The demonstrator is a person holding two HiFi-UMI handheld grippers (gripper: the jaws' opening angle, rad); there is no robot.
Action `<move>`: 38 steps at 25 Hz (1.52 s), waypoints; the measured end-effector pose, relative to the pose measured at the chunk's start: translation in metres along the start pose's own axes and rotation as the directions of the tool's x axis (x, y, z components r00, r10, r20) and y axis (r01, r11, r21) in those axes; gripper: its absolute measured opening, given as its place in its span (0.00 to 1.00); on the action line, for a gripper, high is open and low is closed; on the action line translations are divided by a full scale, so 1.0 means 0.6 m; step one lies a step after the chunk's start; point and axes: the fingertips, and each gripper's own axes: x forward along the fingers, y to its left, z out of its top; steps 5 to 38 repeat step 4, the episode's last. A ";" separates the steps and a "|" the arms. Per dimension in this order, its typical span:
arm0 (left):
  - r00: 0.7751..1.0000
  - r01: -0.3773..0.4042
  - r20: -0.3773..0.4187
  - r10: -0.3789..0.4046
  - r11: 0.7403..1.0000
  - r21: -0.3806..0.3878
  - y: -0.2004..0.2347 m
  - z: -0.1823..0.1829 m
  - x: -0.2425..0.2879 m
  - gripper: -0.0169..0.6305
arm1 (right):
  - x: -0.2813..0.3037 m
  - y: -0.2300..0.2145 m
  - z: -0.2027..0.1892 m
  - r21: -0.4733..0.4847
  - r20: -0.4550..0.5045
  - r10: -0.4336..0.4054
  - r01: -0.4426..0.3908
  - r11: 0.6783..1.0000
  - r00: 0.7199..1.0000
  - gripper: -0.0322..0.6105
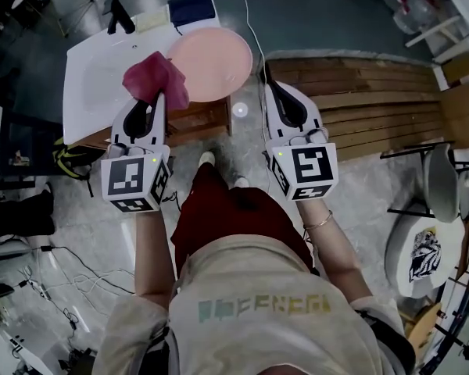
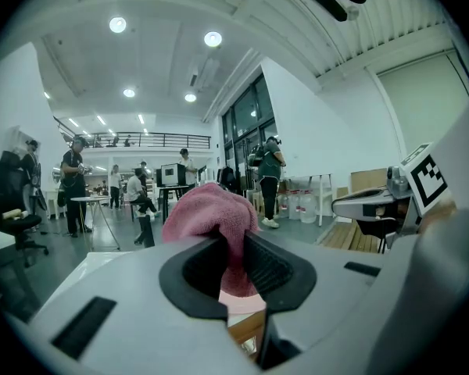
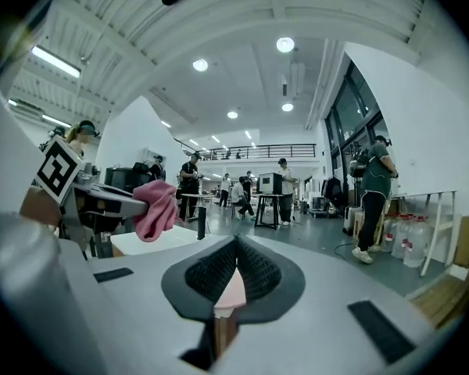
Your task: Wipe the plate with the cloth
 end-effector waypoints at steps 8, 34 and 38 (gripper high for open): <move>1.000 0.000 -0.005 -0.001 0.999 -0.044 0.003 -0.011 -0.014 0.13 | -0.007 0.023 -0.008 -0.040 -0.015 0.017 -0.018 0.999 1.000 0.11; 1.000 0.000 -0.005 -0.001 0.999 -0.044 0.003 -0.011 -0.014 0.13 | -0.007 0.023 -0.008 -0.040 -0.015 0.017 -0.018 0.999 1.000 0.11; 1.000 0.000 -0.005 -0.001 0.999 -0.044 0.003 -0.011 -0.014 0.13 | -0.007 0.023 -0.008 -0.040 -0.015 0.017 -0.018 0.999 1.000 0.11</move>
